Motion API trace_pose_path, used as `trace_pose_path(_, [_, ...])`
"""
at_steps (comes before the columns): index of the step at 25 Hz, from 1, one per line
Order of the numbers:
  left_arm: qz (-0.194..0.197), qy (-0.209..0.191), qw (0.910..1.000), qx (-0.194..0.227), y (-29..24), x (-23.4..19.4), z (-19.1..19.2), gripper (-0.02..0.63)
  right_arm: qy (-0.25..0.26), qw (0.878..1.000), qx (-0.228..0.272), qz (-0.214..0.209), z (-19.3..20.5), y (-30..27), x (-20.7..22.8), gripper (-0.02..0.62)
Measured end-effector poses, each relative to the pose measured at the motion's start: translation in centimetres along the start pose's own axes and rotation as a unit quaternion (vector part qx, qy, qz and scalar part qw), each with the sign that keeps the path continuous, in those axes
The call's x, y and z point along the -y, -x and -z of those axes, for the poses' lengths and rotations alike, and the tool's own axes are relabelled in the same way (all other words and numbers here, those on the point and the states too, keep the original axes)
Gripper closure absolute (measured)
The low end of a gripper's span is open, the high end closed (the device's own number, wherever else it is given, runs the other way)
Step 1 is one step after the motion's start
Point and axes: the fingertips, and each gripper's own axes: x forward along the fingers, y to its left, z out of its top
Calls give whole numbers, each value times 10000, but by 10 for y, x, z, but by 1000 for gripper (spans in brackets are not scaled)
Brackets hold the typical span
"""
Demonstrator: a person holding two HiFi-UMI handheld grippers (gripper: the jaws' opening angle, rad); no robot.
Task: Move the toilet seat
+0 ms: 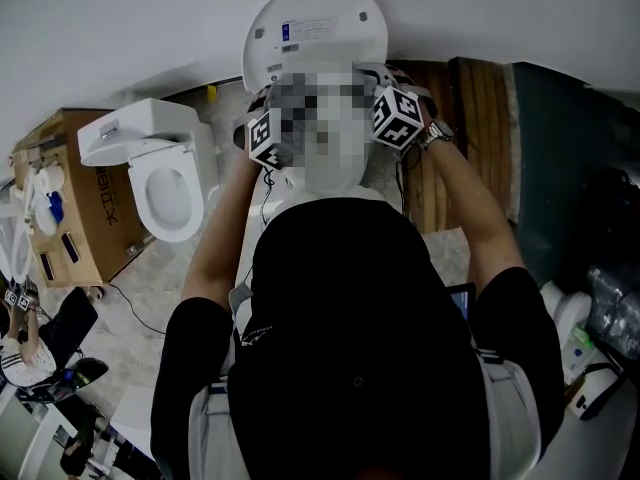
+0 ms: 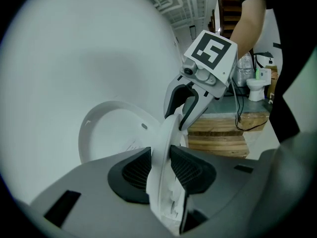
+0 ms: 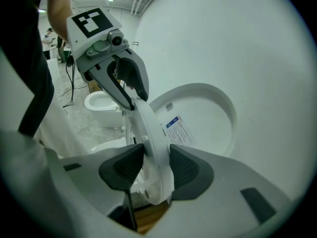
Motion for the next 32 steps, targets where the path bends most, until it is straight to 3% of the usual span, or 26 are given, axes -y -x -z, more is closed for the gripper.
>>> trace_pose_path(23, [-55, 393, 9987, 329, -30, -71, -5, 476, -435, 9987, -238, 135, -18, -37, 66, 400])
trace_pose_path(32, [-149, 510, 9982, 263, -44, -95, -10, 474, -640, 9972, -276, 252, -19, -44, 92, 400])
